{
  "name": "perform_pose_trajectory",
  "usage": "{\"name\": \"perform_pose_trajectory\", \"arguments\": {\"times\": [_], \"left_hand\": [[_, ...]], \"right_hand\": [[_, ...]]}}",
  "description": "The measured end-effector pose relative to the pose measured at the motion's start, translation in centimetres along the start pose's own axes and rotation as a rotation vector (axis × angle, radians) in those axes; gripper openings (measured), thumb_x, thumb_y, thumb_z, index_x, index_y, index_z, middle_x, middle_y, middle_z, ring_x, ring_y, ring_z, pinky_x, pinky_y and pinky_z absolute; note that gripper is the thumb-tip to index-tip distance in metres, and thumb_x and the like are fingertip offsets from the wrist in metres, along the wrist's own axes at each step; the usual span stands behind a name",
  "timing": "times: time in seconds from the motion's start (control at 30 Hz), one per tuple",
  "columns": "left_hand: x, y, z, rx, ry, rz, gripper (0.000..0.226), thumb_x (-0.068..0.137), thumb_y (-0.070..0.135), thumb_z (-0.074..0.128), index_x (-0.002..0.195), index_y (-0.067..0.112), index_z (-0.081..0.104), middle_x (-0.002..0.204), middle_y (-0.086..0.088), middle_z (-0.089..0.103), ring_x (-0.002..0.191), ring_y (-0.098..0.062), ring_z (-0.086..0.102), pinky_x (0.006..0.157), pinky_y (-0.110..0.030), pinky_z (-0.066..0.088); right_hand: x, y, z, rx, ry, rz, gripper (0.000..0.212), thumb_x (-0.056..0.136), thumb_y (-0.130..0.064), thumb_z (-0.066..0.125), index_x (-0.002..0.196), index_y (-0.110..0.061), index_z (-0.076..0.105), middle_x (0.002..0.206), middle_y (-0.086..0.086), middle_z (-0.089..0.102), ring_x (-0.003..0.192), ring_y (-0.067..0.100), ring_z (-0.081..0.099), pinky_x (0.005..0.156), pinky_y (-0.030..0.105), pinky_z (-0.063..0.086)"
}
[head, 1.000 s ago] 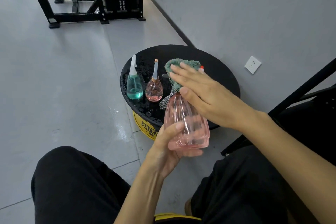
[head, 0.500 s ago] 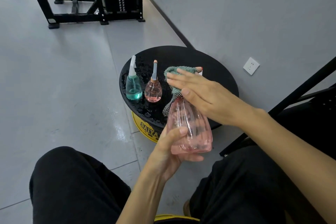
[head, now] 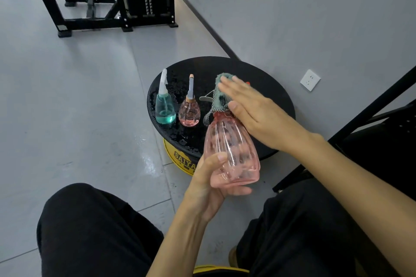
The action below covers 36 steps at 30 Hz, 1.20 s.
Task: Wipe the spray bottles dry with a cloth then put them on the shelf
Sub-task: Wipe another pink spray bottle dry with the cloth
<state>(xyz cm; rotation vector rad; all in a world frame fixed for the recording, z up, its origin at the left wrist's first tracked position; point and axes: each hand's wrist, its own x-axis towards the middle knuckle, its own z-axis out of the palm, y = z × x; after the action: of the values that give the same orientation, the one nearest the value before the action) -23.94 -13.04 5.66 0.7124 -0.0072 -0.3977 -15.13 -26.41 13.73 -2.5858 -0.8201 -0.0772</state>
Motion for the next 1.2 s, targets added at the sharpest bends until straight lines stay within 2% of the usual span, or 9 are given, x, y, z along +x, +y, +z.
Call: {"name": "perform_pose_trajectory", "arguments": {"times": [0.17, 0.33, 0.53, 0.63, 0.73, 0.83, 0.93, 1.07, 1.2], "left_hand": [[0.0, -0.2, 0.1, 0.028, 0.014, 0.001, 0.109, 0.038, 0.048, 0.092, 0.131, 0.011, 0.049, 0.103, -0.011, 0.072, 0.081, -0.027, 0.072, 0.048, -0.033, 0.058], [0.1, 0.0, -0.5, 0.024, -0.004, 0.029, 0.087, 0.041, 0.048, 0.091, 0.119, 0.022, 0.062, 0.102, -0.011, 0.073, 0.079, -0.028, 0.072, 0.048, -0.032, 0.058], [0.1, -0.1, -0.2, 0.056, 0.000, -0.041, 0.118, 0.038, 0.047, 0.092, 0.136, 0.003, 0.044, 0.105, -0.013, 0.070, 0.081, -0.028, 0.072, 0.046, -0.032, 0.057], [0.0, -0.2, -0.1, 0.046, -0.012, -0.027, 0.114, 0.040, 0.047, 0.092, 0.136, 0.007, 0.045, 0.106, -0.014, 0.070, 0.081, -0.028, 0.071, 0.046, -0.031, 0.057], [0.0, -0.1, -0.5, 0.012, -0.020, 0.010, 0.094, 0.044, 0.047, 0.091, 0.127, 0.020, 0.055, 0.102, -0.009, 0.072, 0.081, -0.026, 0.072, 0.046, -0.031, 0.058], [0.0, 0.3, -0.5, 0.012, -0.007, 0.003, 0.106, 0.043, 0.047, 0.091, 0.134, 0.012, 0.048, 0.103, -0.011, 0.072, 0.083, -0.028, 0.072, 0.046, -0.032, 0.058], [0.1, 0.2, -0.4, 0.026, -0.013, -0.013, 0.113, 0.042, 0.047, 0.091, 0.135, 0.006, 0.044, 0.103, -0.010, 0.072, 0.080, -0.027, 0.072, 0.046, -0.031, 0.057], [0.2, -0.2, -0.4, 0.050, -0.002, -0.030, 0.118, 0.041, 0.047, 0.092, 0.138, 0.005, 0.042, 0.107, -0.013, 0.069, 0.083, -0.028, 0.071, 0.046, -0.032, 0.057], [0.0, -0.1, -0.7, 0.045, 0.015, -0.021, 0.116, 0.041, 0.047, 0.092, 0.137, 0.004, 0.043, 0.104, -0.012, 0.072, 0.083, -0.028, 0.072, 0.046, -0.032, 0.057]], "right_hand": [[0.3, 0.0, 0.2, 0.086, 0.066, 0.158, 0.051, 0.104, -0.032, 0.027, 0.152, -0.020, 0.015, 0.161, -0.006, 0.007, 0.147, 0.006, 0.002, 0.115, 0.017, 0.004], [-1.7, -1.5, 0.8, 0.130, -0.016, 0.093, 0.050, 0.103, -0.034, 0.027, 0.151, -0.022, 0.021, 0.158, -0.014, 0.009, 0.145, -0.002, -0.004, 0.117, 0.017, -0.001], [-0.6, 0.1, 0.0, 0.063, -0.004, 0.109, 0.052, 0.103, -0.036, 0.024, 0.152, -0.022, 0.016, 0.160, -0.012, 0.006, 0.146, 0.001, -0.005, 0.115, 0.019, 0.001], [0.2, 0.1, 0.7, 0.090, 0.034, 0.141, 0.053, 0.104, -0.034, 0.026, 0.153, -0.019, 0.013, 0.161, -0.009, 0.004, 0.147, 0.004, -0.005, 0.116, 0.021, 0.001], [-0.6, -0.9, 1.1, 0.177, 0.002, 0.138, 0.055, 0.102, -0.039, 0.024, 0.153, -0.021, 0.013, 0.160, -0.013, 0.002, 0.145, 0.000, -0.008, 0.116, 0.017, -0.002], [-1.8, -1.6, 1.0, 0.195, -0.036, 0.107, 0.060, 0.098, -0.046, 0.021, 0.153, -0.023, 0.014, 0.158, -0.018, 0.003, 0.143, -0.006, -0.010, 0.114, 0.011, -0.005], [-1.4, -1.1, 0.3, 0.129, -0.048, 0.127, 0.062, 0.096, -0.049, 0.020, 0.153, -0.024, 0.012, 0.159, -0.016, 0.001, 0.144, -0.003, -0.009, 0.114, 0.014, -0.003], [0.3, -0.3, -0.1, 0.120, -0.007, 0.191, 0.056, 0.102, -0.040, 0.023, 0.153, -0.020, 0.012, 0.161, -0.010, 0.001, 0.146, 0.002, -0.007, 0.114, 0.019, -0.001], [-0.1, -1.6, 0.8, 0.075, -0.039, 0.117, 0.053, 0.104, -0.036, 0.024, 0.153, -0.019, 0.013, 0.161, -0.009, 0.003, 0.146, 0.003, -0.007, 0.112, 0.011, -0.007]]}}
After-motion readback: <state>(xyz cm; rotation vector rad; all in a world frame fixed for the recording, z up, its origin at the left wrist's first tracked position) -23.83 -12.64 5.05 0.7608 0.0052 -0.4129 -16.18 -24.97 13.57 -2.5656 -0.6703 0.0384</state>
